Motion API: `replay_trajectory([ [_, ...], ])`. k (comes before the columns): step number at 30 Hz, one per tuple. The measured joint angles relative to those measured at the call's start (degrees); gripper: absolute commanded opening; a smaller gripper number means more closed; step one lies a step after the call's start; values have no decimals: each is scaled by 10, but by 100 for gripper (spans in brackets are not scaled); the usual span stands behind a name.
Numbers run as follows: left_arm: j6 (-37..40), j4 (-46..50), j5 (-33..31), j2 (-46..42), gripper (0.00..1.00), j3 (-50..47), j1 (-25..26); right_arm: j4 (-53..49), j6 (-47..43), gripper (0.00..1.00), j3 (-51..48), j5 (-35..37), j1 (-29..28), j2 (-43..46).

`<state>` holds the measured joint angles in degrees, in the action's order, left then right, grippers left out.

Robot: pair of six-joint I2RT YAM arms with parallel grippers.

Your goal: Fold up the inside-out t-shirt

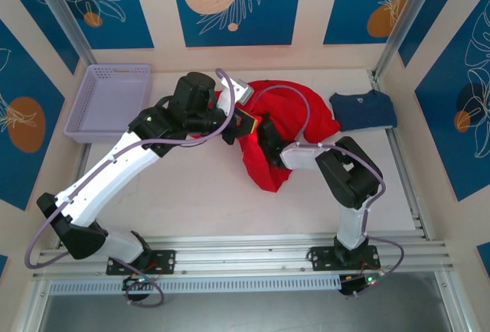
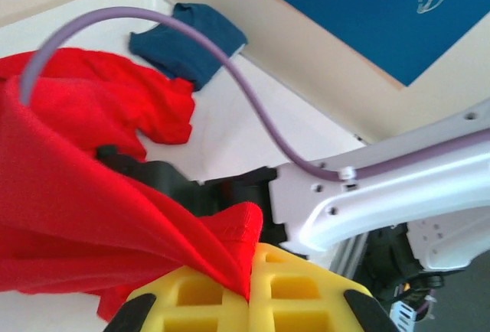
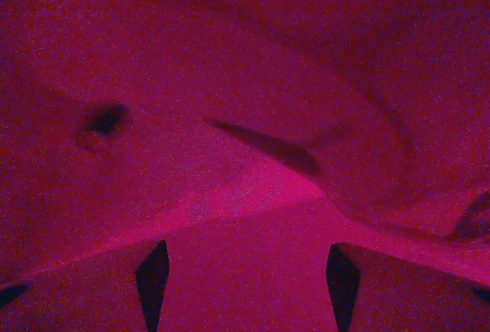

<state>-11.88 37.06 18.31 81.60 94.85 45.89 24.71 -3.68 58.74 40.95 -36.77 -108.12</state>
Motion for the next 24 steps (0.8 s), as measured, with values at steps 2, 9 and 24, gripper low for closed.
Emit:
replay_trajectory([
  [2, -3, -6, 16, 0, 0, 0, 0, -17, 11, 62, 21, 8, 5, -14],
  [9, -19, -20, 59, 0, 0, 1, 0, -118, 49, 66, 105, 10, 21, -58],
  [24, -20, -23, 20, -24, 0, 45, 0, -400, 170, 77, 235, -59, 35, -135],
])
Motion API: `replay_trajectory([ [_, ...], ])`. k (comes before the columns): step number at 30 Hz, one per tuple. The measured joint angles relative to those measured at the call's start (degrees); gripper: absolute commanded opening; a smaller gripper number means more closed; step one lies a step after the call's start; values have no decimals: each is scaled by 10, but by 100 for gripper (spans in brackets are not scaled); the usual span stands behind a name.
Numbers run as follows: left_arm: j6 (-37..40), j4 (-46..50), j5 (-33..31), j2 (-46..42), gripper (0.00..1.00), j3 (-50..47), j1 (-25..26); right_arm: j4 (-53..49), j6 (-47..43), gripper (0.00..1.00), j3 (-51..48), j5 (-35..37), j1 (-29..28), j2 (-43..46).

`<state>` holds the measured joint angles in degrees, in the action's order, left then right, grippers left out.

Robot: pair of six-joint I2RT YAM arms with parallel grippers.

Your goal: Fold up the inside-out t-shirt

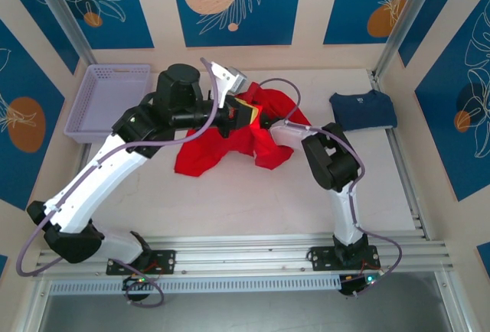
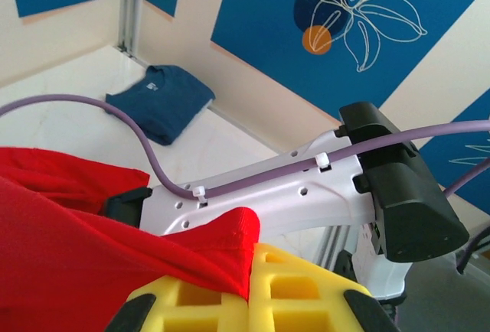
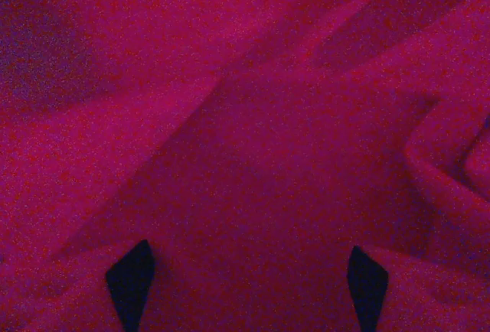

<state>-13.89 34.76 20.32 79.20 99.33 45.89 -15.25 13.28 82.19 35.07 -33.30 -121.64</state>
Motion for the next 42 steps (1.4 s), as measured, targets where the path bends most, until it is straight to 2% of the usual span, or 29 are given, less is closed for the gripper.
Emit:
replay_trajectory([
  [5, 10, 0, -21, -3, 0, 6, 0, -49, 9, 80, 40, -37, 17, -13],
  [8, 10, 0, -30, -7, 0, 7, 0, -74, 9, 77, 67, -55, 23, -28],
  [9, 12, 0, -35, -10, 0, 7, 0, -78, 10, 73, 71, -61, 25, -30],
  [11, 15, 0, -45, -18, 0, 5, 0, -83, 14, 52, 73, -71, 26, -31],
  [16, 21, -19, -85, -62, 0, -37, -1, -75, 12, 14, 62, -100, 26, -26],
  [18, 21, -29, -113, -81, 0, -65, -2, -74, 5, 2, 59, -114, 27, -23],
  [19, 23, -33, -131, -89, 0, -82, -3, -71, 2, 0, 55, -119, 28, -19],
  [22, 23, -43, -201, -106, 0, -140, -16, -65, -7, 0, 24, -157, 35, 5],
  [25, 19, -50, -260, -106, 0, -201, -49, -65, -9, 0, -22, -207, 44, 42],
  [28, 12, -54, -288, -94, 0, -248, -87, -54, -8, 0, -66, -267, 52, 92],
  [37, -8, -100, -300, -5, 0, -298, -160, 54, 19, 0, -165, -436, 71, 248],
  [42, -11, -132, -277, 29, 0, -326, -181, 120, 64, 0, -188, -514, 112, 278],
])
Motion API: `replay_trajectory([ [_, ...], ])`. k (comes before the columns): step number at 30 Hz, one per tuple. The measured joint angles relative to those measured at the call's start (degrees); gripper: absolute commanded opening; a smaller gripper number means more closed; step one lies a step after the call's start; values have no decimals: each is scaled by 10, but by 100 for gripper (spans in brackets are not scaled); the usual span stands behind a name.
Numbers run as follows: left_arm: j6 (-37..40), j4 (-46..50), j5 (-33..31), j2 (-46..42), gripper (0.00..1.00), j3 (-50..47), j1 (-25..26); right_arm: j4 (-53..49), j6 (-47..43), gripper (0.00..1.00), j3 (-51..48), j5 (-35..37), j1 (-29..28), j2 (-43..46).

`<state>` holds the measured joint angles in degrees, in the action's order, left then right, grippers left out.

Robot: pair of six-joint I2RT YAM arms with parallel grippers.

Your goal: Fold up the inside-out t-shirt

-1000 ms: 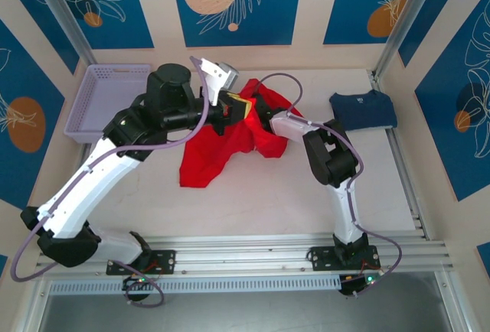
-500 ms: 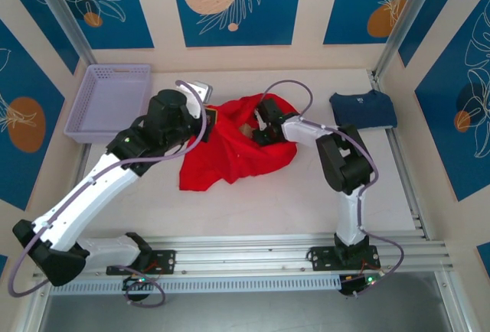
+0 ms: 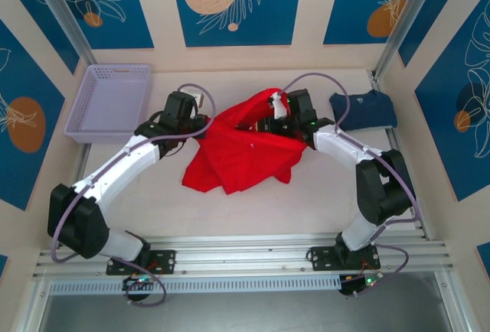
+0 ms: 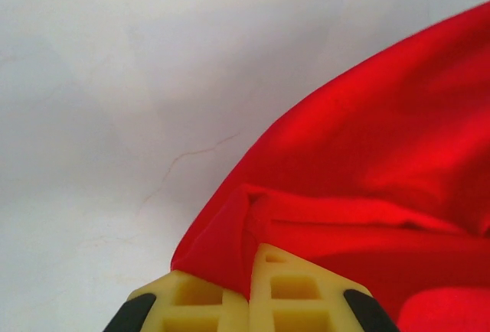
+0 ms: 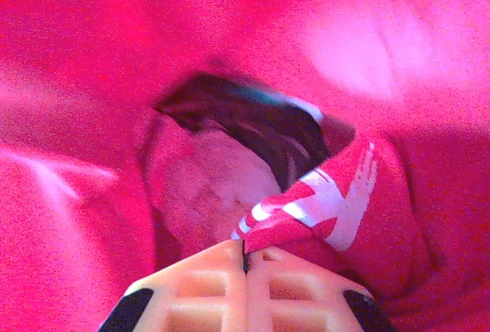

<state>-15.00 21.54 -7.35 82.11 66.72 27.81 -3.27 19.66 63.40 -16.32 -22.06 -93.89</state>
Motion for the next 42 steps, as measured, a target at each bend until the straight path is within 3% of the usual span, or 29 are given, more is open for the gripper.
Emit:
replay_trajectory([
  [8, -16, -75, 123, 47, 0, -77, 0, 76, 65, 0, 7, -68, 3, -1],
  [19, -42, -94, 82, 72, 0, -106, 0, 90, 70, 0, 41, -100, 32, 24],
  [28, -88, -140, 50, 20, 0, -240, -1, 144, 121, 0, 88, -149, 81, 53],
  [32, -92, -151, 68, 15, 28, -261, -2, 160, 120, 0, 117, -179, 76, 53],
  [37, -100, -160, 85, -29, 59, -274, -3, 124, 55, 0, 113, -224, 79, 54],
  [42, -114, -195, 118, -104, 75, -276, -11, 42, -36, 0, 99, -250, 87, 59],
])
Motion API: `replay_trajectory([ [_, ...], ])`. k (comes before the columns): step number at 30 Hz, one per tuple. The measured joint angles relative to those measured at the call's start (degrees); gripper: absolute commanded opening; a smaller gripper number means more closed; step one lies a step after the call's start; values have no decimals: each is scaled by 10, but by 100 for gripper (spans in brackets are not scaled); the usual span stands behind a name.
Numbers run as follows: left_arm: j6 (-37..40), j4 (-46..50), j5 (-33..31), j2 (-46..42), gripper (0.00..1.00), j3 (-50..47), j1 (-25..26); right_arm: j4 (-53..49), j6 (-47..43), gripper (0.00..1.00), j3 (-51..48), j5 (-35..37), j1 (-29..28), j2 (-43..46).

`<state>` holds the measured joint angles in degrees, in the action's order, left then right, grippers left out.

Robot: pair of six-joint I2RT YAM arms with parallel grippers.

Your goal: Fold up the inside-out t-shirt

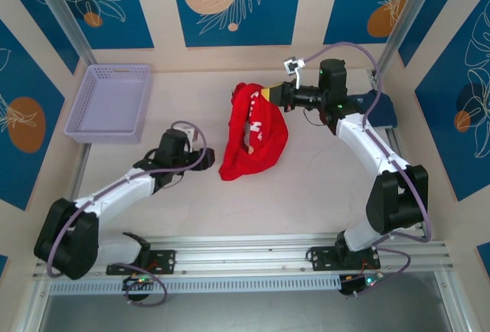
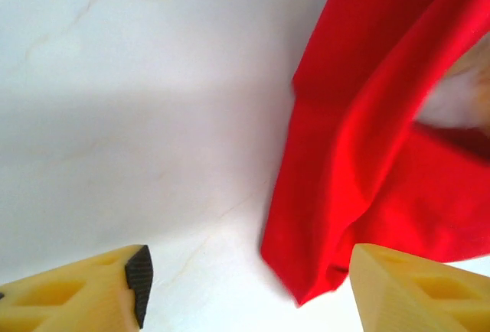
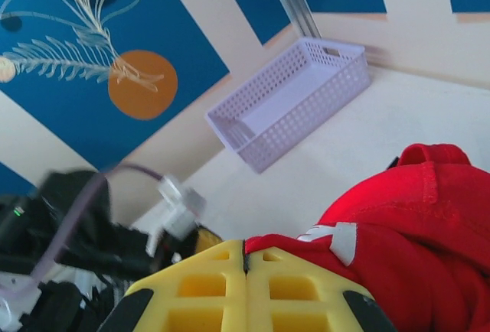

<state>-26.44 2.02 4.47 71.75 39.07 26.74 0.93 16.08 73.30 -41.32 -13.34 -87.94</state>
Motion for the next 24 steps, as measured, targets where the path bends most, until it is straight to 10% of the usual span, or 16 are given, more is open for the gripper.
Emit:
replay_trajectory([
  [12, -7, -68, 174, 201, 82, 192, 2, -59, -78, 0, -22, -45, 2, 2],
  [20, -42, -82, 239, 355, 2, 336, 13, -74, -84, 0, -22, -55, 2, 8],
  [24, -61, -73, 238, 374, 0, 348, 0, -94, -85, 0, -14, -51, 5, 28],
])
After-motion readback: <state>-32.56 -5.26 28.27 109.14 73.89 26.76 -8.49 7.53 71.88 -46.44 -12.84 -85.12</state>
